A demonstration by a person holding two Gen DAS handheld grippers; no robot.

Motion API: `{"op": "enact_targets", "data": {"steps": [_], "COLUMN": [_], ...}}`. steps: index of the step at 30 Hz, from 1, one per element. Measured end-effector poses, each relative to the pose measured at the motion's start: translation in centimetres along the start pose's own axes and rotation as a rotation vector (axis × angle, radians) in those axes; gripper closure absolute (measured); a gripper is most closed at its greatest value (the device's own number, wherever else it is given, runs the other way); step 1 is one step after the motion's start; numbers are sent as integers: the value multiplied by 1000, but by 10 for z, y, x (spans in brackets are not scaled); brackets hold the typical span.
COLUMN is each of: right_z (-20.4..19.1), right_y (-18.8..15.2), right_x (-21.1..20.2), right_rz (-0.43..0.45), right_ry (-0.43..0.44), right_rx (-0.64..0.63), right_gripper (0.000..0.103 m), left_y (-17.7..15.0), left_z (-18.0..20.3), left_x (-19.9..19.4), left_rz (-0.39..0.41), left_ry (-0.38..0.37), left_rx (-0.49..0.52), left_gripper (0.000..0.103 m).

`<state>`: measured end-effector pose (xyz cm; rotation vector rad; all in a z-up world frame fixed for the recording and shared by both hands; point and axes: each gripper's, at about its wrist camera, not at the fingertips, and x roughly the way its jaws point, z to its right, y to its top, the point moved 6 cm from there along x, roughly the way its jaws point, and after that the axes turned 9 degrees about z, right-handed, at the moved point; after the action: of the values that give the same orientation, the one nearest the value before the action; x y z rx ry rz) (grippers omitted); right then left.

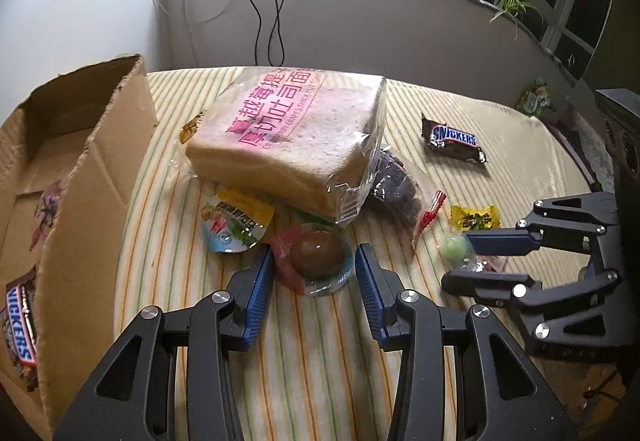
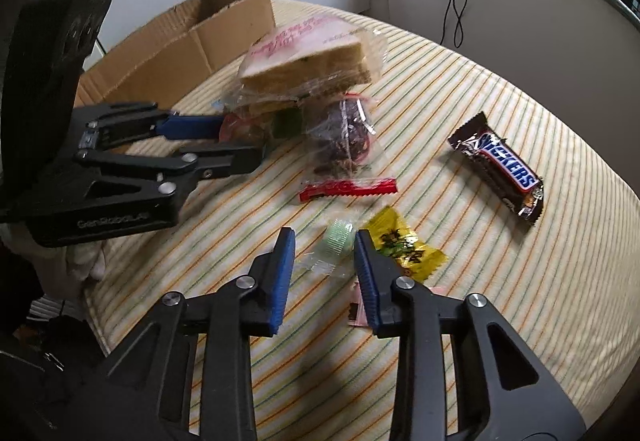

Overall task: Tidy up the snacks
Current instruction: 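Grasp the round chocolate cup with left tool while right tool grasps green candy bag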

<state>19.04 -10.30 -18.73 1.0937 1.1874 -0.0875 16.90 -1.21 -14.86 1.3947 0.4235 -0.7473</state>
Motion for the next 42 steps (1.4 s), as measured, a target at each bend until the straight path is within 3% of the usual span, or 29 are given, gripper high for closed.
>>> {"op": "enact_targets", "data": {"steps": [10, 11, 25, 34, 42], "right_z": [0, 1, 2, -14, -42], "right_y": [1, 1, 0, 19, 54], "right_x": [1, 0, -27, -48, -49], "right_rz": [5, 6, 39, 90, 132], "right_ry": [-6, -8, -20, -14, 4], "right_rx": [3, 6, 26, 1, -44], "right_gripper": [78, 83, 84, 84, 84], "left_y": [1, 1, -2, 3, 12], "left_z": [5, 5, 10, -6, -38], "left_x": [2, 2, -21, -61, -94], "left_rz": [3, 3, 50, 127, 198], "left_ry": [11, 10, -34, -25, 31], "left_rx": [38, 39, 9, -23, -51], "left_gripper": [73, 75, 77, 77, 77]}}
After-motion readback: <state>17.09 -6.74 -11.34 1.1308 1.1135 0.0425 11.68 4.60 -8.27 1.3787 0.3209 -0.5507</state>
